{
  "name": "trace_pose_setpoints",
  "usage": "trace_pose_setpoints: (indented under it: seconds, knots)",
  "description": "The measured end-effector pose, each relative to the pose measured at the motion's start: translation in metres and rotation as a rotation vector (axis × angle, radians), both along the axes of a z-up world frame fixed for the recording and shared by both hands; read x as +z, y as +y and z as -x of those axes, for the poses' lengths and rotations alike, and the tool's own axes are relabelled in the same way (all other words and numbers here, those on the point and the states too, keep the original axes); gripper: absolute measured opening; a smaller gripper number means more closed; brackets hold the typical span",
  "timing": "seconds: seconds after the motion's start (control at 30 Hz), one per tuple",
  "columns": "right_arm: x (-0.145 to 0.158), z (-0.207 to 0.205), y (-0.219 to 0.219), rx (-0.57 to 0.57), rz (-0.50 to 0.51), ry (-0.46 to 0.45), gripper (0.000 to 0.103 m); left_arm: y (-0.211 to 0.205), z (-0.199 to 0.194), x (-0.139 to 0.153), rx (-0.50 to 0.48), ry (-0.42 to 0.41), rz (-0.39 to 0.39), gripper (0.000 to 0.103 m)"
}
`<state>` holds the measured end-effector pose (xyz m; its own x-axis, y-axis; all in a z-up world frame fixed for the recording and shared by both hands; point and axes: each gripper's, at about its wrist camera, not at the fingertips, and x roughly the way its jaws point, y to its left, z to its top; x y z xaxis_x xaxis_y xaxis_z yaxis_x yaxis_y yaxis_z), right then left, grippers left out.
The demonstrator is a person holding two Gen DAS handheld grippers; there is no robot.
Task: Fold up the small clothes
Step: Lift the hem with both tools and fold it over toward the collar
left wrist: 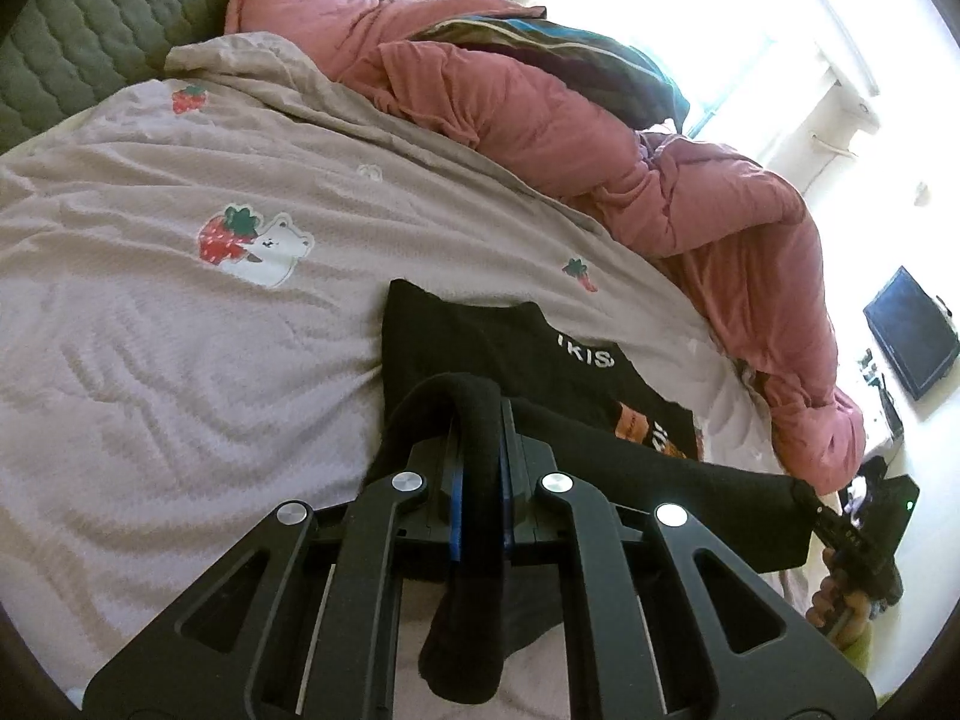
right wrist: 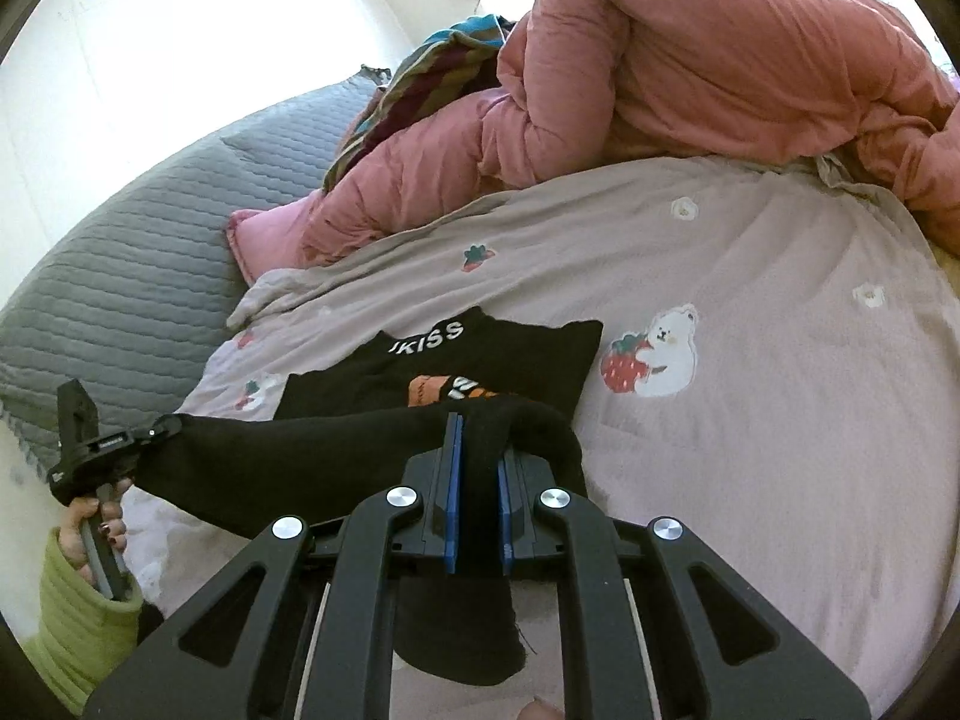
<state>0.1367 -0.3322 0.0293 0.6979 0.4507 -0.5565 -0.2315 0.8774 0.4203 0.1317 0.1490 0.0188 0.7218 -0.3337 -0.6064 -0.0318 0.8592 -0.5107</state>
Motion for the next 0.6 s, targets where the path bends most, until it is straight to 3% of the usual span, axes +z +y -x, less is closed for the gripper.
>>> trace_pose_setpoints:
  seconds: [0.23,0.6]
  knots:
    - [-0.011,-0.026,0.002,-0.033,0.018,0.034,0.009,0.0,-0.027,-0.007,0.027,0.016,0.021,0.003]
    - [-0.025,-0.048,0.004,-0.056,0.045,0.079,0.009,-0.008,-0.051,-0.017,0.069,0.013,-0.024,0.003]
